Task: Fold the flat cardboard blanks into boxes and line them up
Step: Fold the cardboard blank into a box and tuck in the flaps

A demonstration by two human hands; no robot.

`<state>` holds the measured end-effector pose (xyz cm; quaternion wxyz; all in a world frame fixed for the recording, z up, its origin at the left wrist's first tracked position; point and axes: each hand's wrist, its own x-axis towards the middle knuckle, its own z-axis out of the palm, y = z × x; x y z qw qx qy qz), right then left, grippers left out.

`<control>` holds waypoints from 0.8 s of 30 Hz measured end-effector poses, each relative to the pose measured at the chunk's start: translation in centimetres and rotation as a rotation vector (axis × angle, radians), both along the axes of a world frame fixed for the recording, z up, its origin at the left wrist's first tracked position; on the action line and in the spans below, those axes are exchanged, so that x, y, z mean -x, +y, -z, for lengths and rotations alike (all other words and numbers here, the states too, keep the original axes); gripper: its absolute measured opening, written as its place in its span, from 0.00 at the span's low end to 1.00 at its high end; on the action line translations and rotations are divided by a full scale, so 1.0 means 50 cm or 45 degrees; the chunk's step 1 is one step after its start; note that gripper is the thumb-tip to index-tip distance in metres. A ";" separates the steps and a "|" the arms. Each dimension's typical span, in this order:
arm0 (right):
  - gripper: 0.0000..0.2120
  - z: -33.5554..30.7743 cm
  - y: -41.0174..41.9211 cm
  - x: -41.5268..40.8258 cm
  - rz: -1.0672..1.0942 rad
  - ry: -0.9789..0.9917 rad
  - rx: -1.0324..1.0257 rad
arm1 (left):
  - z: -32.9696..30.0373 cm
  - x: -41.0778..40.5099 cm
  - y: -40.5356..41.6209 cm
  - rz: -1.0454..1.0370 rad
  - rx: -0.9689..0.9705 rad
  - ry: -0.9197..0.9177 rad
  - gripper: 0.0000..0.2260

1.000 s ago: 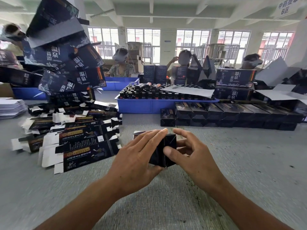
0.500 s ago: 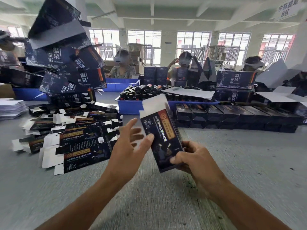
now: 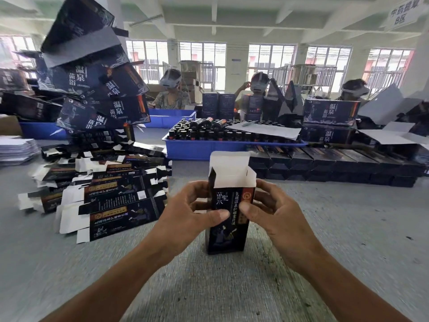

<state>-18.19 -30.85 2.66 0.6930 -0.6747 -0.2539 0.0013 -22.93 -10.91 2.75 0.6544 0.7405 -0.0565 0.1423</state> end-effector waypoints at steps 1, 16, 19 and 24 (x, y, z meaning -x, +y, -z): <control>0.21 0.000 0.001 0.001 -0.004 -0.003 -0.007 | 0.000 0.000 0.002 -0.006 0.002 0.006 0.29; 0.29 0.001 0.005 0.012 0.050 -0.273 0.170 | -0.014 0.017 0.000 -0.025 -0.175 -0.360 0.16; 0.25 -0.001 0.003 0.013 0.023 -0.321 0.233 | -0.010 0.015 0.007 -0.039 -0.187 -0.341 0.14; 0.18 -0.009 -0.005 0.010 0.036 -0.317 0.247 | -0.014 0.017 0.001 0.010 -0.130 -0.330 0.10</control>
